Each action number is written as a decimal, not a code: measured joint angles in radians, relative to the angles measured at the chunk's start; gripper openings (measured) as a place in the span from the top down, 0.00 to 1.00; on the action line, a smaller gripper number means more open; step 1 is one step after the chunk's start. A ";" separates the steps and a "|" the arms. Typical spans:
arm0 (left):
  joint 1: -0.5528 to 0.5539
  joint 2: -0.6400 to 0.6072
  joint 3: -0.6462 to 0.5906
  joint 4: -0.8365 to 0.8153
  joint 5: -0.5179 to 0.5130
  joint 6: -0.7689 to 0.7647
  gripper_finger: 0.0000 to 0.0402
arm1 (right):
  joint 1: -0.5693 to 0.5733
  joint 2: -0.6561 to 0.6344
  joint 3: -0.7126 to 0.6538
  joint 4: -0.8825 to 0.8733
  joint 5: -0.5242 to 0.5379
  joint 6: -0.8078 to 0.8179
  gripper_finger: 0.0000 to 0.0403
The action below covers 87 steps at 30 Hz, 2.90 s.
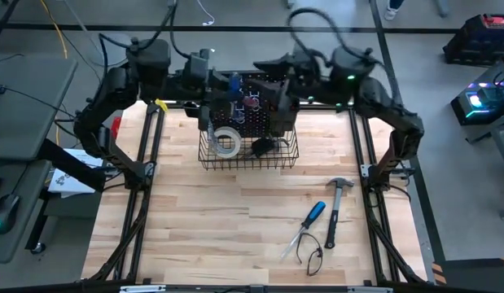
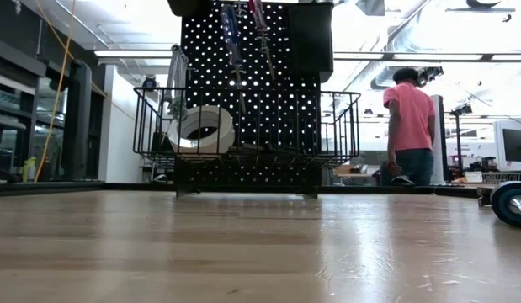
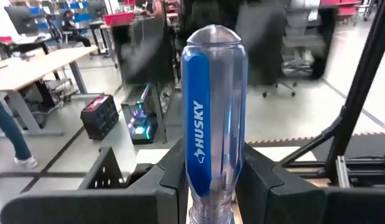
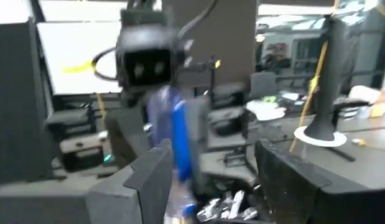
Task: Hang tools onto peg board
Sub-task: Hang the blue transparent screwdriver on the peg board
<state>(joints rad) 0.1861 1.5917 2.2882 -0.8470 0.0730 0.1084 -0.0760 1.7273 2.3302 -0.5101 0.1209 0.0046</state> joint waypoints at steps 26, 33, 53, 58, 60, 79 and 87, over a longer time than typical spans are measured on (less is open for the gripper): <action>-0.005 0.054 -0.001 0.127 -0.009 0.000 0.81 | 0.005 0.042 -0.005 0.068 -0.026 0.020 0.71; -0.003 0.058 0.000 0.121 -0.023 0.006 0.81 | 0.011 0.042 -0.005 0.074 -0.003 -0.012 0.80; 0.313 -0.148 0.016 -0.207 -0.062 -0.001 0.19 | -0.003 -0.085 -0.003 -0.013 0.150 -0.063 0.80; 0.431 -0.155 -0.042 -0.229 0.071 -0.007 0.19 | -0.003 -0.076 -0.006 -0.086 0.140 -0.028 0.80; 0.473 -0.181 -0.096 -0.220 0.077 -0.007 0.18 | 0.000 -0.076 -0.006 -0.093 0.138 -0.027 0.80; 0.614 -0.727 -0.890 0.118 0.067 -0.144 0.18 | 0.003 -0.080 -0.005 -0.116 0.125 0.000 0.80; 0.614 -0.779 -0.948 -0.085 0.122 -0.099 0.19 | 0.002 -0.080 -0.005 -0.111 0.120 -0.002 0.80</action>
<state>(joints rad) 0.7996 0.8132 1.3403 -0.9323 0.1948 0.0095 -0.0738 1.6473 2.3253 -0.6215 0.2410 0.0029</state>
